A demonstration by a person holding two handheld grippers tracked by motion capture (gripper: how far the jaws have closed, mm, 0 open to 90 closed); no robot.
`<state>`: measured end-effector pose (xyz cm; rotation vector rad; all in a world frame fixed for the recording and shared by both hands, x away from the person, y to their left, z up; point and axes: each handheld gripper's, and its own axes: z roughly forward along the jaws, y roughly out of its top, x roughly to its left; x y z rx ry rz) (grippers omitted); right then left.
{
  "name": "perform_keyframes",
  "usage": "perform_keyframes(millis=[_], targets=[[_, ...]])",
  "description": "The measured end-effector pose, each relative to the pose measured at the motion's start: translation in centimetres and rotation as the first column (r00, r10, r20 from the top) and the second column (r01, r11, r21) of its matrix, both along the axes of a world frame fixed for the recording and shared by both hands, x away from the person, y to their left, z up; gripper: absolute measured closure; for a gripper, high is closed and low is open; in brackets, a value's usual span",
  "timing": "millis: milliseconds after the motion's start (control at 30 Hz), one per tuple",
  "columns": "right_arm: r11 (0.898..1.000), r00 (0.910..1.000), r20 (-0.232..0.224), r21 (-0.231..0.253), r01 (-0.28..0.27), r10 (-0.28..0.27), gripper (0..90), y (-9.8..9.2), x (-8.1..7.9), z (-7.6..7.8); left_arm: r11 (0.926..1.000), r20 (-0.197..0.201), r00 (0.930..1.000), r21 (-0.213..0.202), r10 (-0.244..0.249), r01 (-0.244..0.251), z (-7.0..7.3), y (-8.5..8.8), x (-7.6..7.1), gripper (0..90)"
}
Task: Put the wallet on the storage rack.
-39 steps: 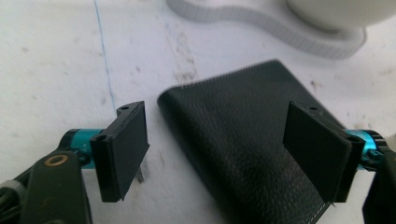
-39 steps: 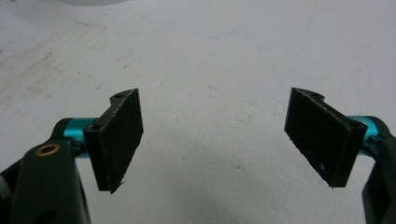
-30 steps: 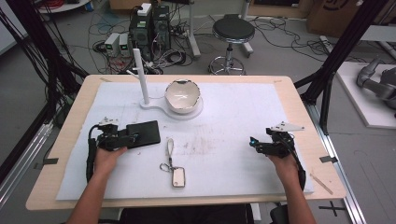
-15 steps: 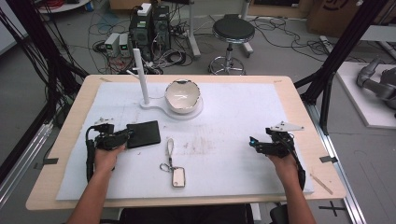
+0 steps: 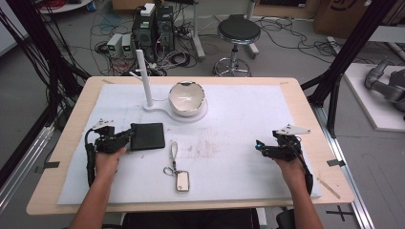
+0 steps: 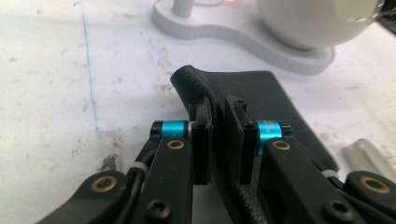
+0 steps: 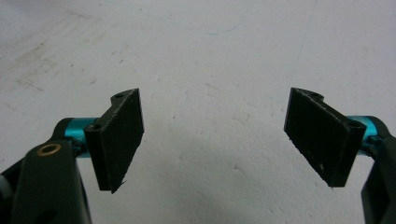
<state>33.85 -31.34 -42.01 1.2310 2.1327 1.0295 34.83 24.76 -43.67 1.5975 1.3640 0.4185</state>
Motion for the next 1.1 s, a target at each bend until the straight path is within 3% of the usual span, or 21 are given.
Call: perform_keyframes(millis=[167,300,333,500,533,600,767,933,1100], targets=[[1.000,1.0000,0.000,0.000,0.001,-0.001,20.2,0.0,0.0,0.0,0.9992,0.042,0.9984,-0.013,-0.038,0.038,1.4,0.1,-0.4,82.1],[1.000,1.0000,0.004,-0.004,-0.001,0.001,20.2,0.1,0.1,0.0,0.9973,0.077,0.9943,0.004,-0.073,0.073,3.0,-0.1,-0.4,82.4],[1.000,1.0000,0.001,-0.012,-0.002,0.002,20.2,0.2,0.1,0.0,0.9953,0.092,0.9914,0.033,-0.094,0.091,3.8,-0.4,-0.4,82.5],[1.000,0.9999,0.005,-0.023,-0.010,0.010,20.2,0.4,0.1,0.0,0.9897,0.112,0.9863,0.090,-0.121,0.112,5.2,-1.0,-0.4,82.7],[1.000,0.9999,0.005,-0.023,-0.009,0.009,20.2,0.3,0.1,0.0,0.9849,0.118,0.9839,0.126,-0.134,0.119,5.6,-1.2,-0.5,82.7],[1.000,0.9999,0.004,-0.021,-0.010,0.010,20.2,0.3,0.1,0.0,0.9830,0.117,0.9827,0.132,-0.143,0.127,5.7,-1.5,-0.5,82.6],[1.000,1.0000,0.005,-0.018,-0.008,0.008,20.2,0.2,0.0,0.0,0.9809,0.114,0.9795,0.120,-0.167,0.153,5.4,-2.2,-0.4,82.1],[1.000,1.0000,0.005,-0.017,-0.008,0.008,20.2,0.2,0.0,0.1,0.9764,0.131,0.9699,0.096,-0.205,0.194,5.3,-2.9,-0.4,81.3],[1.000,1.0000,0.005,-0.016,-0.008,0.008,20.2,0.2,0.0,0.1,0.9739,0.134,0.9654,0.067,-0.224,0.217,5.3,-3.2,-0.3,78.0]])
